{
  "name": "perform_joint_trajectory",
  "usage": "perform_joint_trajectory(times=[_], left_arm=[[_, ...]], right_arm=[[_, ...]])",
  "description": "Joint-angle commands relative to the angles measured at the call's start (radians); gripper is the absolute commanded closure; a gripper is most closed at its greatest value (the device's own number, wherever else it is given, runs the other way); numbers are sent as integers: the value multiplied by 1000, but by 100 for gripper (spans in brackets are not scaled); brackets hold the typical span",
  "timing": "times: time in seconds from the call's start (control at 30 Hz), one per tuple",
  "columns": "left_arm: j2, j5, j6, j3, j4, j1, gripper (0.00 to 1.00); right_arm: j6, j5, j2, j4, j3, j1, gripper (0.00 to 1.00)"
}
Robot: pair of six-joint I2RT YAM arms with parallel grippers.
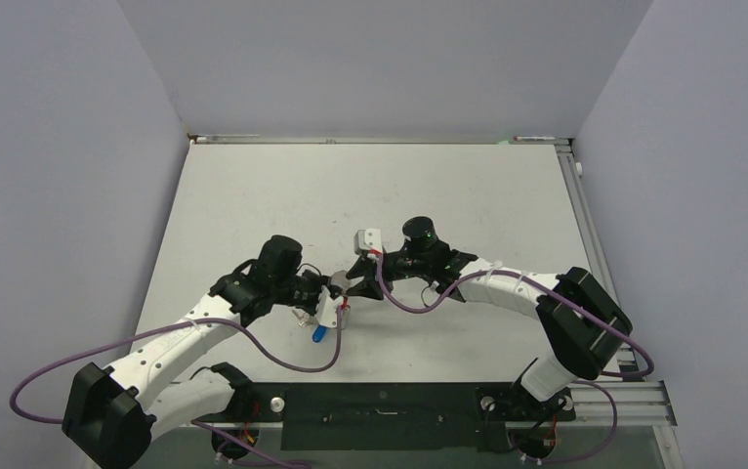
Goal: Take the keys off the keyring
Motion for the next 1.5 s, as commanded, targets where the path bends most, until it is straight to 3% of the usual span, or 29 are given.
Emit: perform_joint_trajectory(times=[0.0, 0.33, 0.8, 1.1, 1.2, 1.27, 1.47], left_arm=[[-2, 44, -23, 51, 45, 6, 100], [-4, 50, -26, 51, 49, 16, 100], [-1, 57, -32, 52, 62, 21, 100], [-10, 65, -34, 46, 60, 21, 100], [-14, 62, -37, 46, 56, 21, 100], [-16, 58, -40, 46, 54, 21, 100], [-11, 32, -65, 57, 58, 67, 100]], right_arm=[[40, -41, 0, 83, -9, -4, 61], [-35, -39, 12, 54, -40, 1, 60], [-10, -12, 52, 94, -21, 39, 62], [5, 10, 67, 106, 7, 35, 71], [24, 22, 69, 119, 8, 30, 81], [33, 30, 67, 125, 8, 27, 94], [55, 29, 46, 144, -7, -1, 95]])
